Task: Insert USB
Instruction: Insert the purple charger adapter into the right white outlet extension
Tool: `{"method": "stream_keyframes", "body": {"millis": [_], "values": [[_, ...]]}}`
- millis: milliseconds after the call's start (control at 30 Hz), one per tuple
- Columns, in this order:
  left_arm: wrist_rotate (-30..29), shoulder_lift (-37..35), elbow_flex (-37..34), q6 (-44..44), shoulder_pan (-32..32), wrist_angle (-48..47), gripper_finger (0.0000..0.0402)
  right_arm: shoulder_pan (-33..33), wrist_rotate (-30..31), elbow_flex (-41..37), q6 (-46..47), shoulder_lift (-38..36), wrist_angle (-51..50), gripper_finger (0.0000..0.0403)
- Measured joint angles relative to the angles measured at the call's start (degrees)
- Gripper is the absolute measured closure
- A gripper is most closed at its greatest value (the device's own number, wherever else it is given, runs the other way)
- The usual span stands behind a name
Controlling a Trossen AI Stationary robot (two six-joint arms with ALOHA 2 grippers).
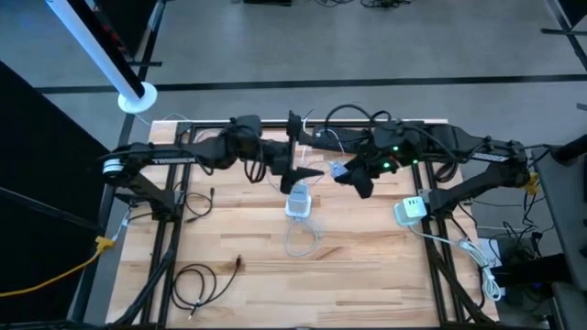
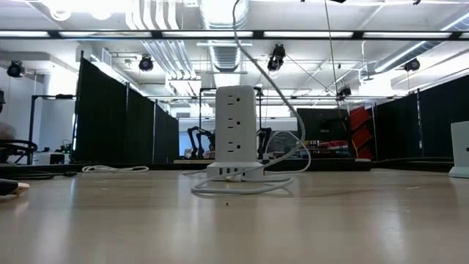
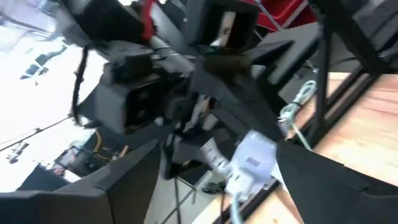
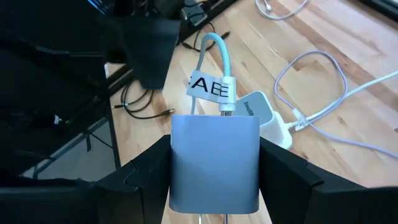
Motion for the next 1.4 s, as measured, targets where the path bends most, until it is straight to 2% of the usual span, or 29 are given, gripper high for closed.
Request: {"method": "stream_keyframes", "body": {"millis": [233,400,533,867,933,1000,1133,1200,1400], "values": [[1.08,0.38,0.02,0.42,-2.83,-0.97,0.009,-0.13,-0.53,-0.02,0.83,0.61,3.62,0.0213],[1.13,0.58,0.0,1.54,-3.06,-0.97,0.009,-0.15,-6.15,0.01,1.57,2.12,8.54,0.0213],[1.18,0.54,0.0,1.56,-3.09,-1.51,0.009,-0.15,-11.37,0.01,2.75,4.23,8.72,0.0213],[0.72,0.54,0.0,-0.23,-3.72,-5.48,0.0096,-0.11,-11.99,0.01,2.11,5.61,11.53,0.0213],[-0.06,0.54,0.0,-0.45,-3.7,-5.84,0.0116,-0.11,-11.98,0.01,2.11,5.2,12.56,0.0213],[-0.31,0.54,0.0,-0.48,-3.71,-5.83,0.016,-0.11,-12.01,0.01,2.11,5.07,13.25,0.0213],[-0.08,0.54,0.0,-0.33,-3.72,-6.61,0.0294,-0.11,-12.62,0.01,2.47,5.1,12.63,0.0213],[-0.17,0.37,0.0,-0.44,-3.72,-6.7,0.0282,-0.11,-12.6,0.01,2.58,5.1,12.94,0.0213],[-3.04,-0.46,0.0,-0.7,-3.76,-7.81,0.0282,-0.15,-12.34,0.01,2.06,5.1,13.22,0.0213]]}}
